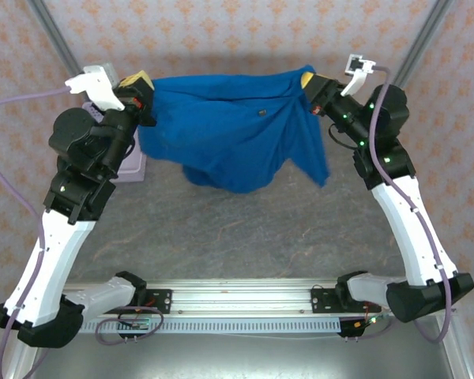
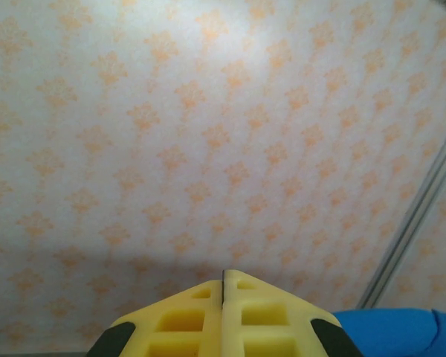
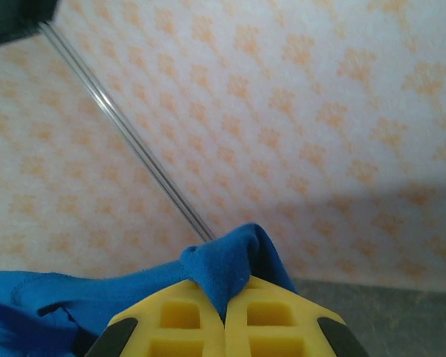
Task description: Fold the inside-out t-shirt
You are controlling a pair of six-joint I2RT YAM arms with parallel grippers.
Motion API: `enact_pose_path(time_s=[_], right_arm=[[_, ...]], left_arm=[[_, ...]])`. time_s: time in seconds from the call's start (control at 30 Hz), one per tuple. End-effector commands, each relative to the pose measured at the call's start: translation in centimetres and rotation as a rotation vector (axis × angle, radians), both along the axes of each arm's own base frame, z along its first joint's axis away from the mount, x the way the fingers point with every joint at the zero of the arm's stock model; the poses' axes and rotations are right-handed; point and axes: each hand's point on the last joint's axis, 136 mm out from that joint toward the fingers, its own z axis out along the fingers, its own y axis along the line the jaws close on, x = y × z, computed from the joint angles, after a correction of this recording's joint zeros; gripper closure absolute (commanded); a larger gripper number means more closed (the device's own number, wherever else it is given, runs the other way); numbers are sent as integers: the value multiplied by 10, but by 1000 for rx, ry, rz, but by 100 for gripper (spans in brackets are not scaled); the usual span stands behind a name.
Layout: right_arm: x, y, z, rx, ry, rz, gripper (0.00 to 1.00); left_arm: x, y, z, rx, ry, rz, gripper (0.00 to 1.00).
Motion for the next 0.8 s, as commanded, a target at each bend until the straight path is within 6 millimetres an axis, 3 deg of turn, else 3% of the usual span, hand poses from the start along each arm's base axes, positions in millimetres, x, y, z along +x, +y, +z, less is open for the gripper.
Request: enact_pose_path(time_s=[0.0,0.13,0.3,0.4,0.53,0.63,0.77], right_arm=[[-18,-19,29,-25,-69,-85,100],[-34,-34,49,-17,-112,-152,100],[-46,-13,64,-38,-138,-68,100],[-33,-16,60,-62,-119,-116,100],[-41,-36,71,-96,-145,-222,100],[-73,-50,99,-81,-229,-248,100],[-114,-64,130,-58,-317,-261,100]], left_arm=[[9,3,-11,100,65,40,100],[5,1,7,109,46,20,100],[-6,28,30,118,-9,158,100],[0,15,34,140,5,99,100],[6,-11,28,160,60,-41,100],[-14,-11,40,132,-3,-77,100],[-59,-9,70,66,-123,-161,100]])
